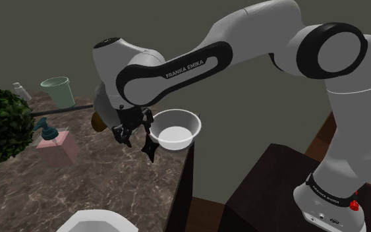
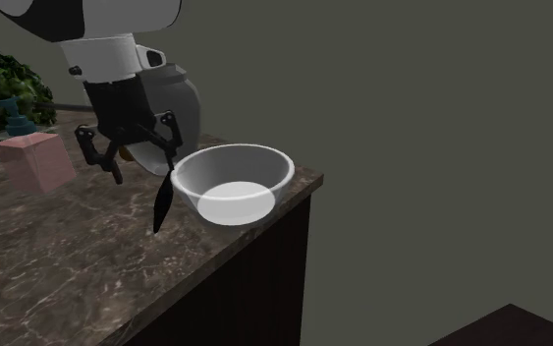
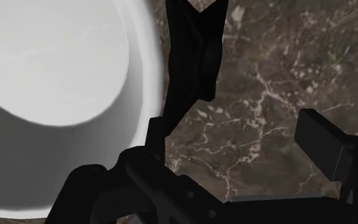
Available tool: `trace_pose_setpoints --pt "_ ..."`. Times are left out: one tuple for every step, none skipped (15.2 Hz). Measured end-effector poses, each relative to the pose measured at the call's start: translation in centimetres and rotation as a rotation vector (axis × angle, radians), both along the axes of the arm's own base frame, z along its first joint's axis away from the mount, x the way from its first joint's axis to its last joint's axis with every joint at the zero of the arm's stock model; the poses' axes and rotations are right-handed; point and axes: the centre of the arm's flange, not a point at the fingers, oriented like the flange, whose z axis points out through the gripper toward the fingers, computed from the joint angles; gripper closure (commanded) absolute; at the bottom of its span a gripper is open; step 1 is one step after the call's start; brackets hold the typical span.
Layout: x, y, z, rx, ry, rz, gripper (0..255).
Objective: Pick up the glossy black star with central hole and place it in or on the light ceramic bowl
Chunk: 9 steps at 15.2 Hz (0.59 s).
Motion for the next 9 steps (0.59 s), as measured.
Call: trace_pose_setpoints --pt "0.0 0.0 0.1 0.0 -0.002 -0.001 255" --pt "0.3 0.0 0.1 -0.003 0.004 -0.001 255" --pt "0.4 0.0 0.3 -0.006 0.008 -0.003 255" --pt "0.4 0.0 0.2 -0.009 0.02 0.0 255" --pt "0.3 0.1 0.3 -0.011 0.026 0.001 255" --pt "0.2 0.2 0.6 -0.012 0.029 0.002 255" --pt "0.2 0.2 1.0 -0.013 0.03 0.002 255" --pt "0.2 0.3 1.5 -0.013 0.031 0.002 255" --pt "0.2 0.3 2.0 -0.013 0.031 0.002 255"
